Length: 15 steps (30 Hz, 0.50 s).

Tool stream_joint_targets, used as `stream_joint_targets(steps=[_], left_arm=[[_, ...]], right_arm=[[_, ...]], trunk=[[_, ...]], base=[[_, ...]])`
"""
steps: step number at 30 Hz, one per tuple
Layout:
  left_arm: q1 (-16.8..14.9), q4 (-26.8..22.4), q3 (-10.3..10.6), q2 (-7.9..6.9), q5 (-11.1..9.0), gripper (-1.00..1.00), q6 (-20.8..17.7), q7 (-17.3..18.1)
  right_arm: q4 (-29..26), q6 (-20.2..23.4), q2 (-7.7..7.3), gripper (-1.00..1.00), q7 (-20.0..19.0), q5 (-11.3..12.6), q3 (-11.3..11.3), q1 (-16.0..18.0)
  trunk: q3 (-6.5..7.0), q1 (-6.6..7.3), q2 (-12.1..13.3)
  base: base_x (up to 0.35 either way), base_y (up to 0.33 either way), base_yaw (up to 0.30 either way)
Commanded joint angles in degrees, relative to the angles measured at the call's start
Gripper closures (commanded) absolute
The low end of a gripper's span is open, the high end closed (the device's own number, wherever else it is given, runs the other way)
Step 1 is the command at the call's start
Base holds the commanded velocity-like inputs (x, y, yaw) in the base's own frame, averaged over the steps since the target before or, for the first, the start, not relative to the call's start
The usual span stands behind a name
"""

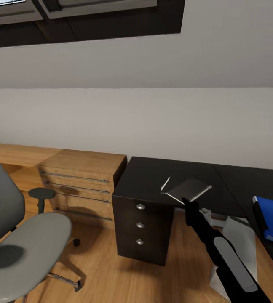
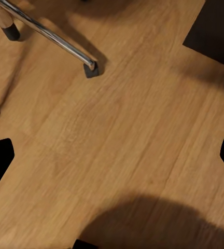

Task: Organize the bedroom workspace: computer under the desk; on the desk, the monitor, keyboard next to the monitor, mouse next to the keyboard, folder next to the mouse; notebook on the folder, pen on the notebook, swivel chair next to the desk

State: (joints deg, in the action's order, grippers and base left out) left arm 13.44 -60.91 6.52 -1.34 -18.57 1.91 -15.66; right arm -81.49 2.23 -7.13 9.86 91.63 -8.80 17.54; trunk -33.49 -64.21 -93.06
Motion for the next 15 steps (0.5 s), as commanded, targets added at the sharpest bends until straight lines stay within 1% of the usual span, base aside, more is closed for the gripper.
stream_joint_targets(steps=[1, 2, 3, 4, 5, 6, 9, 11, 12, 14, 15], left_arm=[[0.0, 0.0, 0.3, -0.08, -0.6, -1.0, 0.2, -0.4], [0.0, 0.0, 0.3, -0.09, -0.6, -1.0, 0.2, -0.5], [0.0, 0.0, 0.3, -0.09, -0.6, -1.0, 0.2, -0.5], [0.0, 0.0, 0.3, -0.11, -0.6, -1.0, 0.2, -0.5], [0.0, 0.1, 0.3, -0.12, -0.7, -1.0, 0.2, -0.5], [0.0, 0.1, 0.3, -0.14, -0.7, -1.0, 0.1, -0.5], [0.0, 0.1, 0.3, -0.15, -0.7, -1.0, 0.1, -0.6], [0.0, 0.2, 0.3, -0.15, -0.7, -1.0, 0.1, -0.6], [0.0, 0.2, 0.3, -0.15, -0.7, -1.0, 0.1, -0.6], [0.0, 0.2, 0.3, -0.15, -0.7, -1.0, 0.1, -0.6], [0.0, 0.2, 0.3, -0.15, -0.7, -1.0, 0.1, -0.6]], right_arm=[[-0.1, 0.0, -0.42, 1.0, 0.2, 1.0, 0.1, 0.0], [-0.1, 0.0, -1.14, 1.0, 0.4, 2.2, 0.7, 0.1], [-0.1, 0.0, -1.47, 1.0, 0.5, 2.7, 1.0, 0.1], [-0.1, 0.1, -2.06, 1.0, 0.6, 3.8, 1.8, 0.1], [0.0, 0.1, -2.3, 1.0, 0.7, 4.4, 2.3, 0.1], [0.0, 0.2, -3.09, 1.0, 1.1, 6.2, 4.4, 0.0], [-0.1, 0.2, -3.47, 1.0, 1.5, 6.7, 5.7, 0.1], [-0.1, 0.3, -3.75, 1.0, 2.0, 6.9, 6.8, 0.1], [0.0, 0.3, -3.89, 1.0, 2.3, 7.0, 8.0, 0.1], [0.0, 0.3, -3.94, 1.0, 2.4, 7.1, 8.8, 0.1], [0.0, 0.3, -3.98, 1.0, 2.5, 7.1, 9.6, 0.0]], trunk=[[-0.11, 0.0, 0.0], [-0.17, 0.0, 0.0], [-0.23, 0.0, 0.0], [-0.3, 0.0, 0.0], [-0.36, 0.0, 0.0], [-0.42, 0.0, 0.0], [-0.61, 0.0, 0.0], [-0.73, 0.0, 0.0], [-0.79, 0.0, 0.0], [-0.92, 0.0, 0.0], [-0.98, 0.0, 0.0]], base=[[0.0, 0.0, -0.21], [0.0, 0.0, -0.21], [0.0, 0.0, -0.21], [0.0, 0.0, -0.211], [0.0, 0.0, -0.211], [0.0, 0.0, -0.211], [0.0, 0.0, -0.211], [0.0, 0.0, -0.21], [0.0, 0.0, -0.211], [0.0, 0.0, -0.211], [0.0, 0.0, -0.211]])
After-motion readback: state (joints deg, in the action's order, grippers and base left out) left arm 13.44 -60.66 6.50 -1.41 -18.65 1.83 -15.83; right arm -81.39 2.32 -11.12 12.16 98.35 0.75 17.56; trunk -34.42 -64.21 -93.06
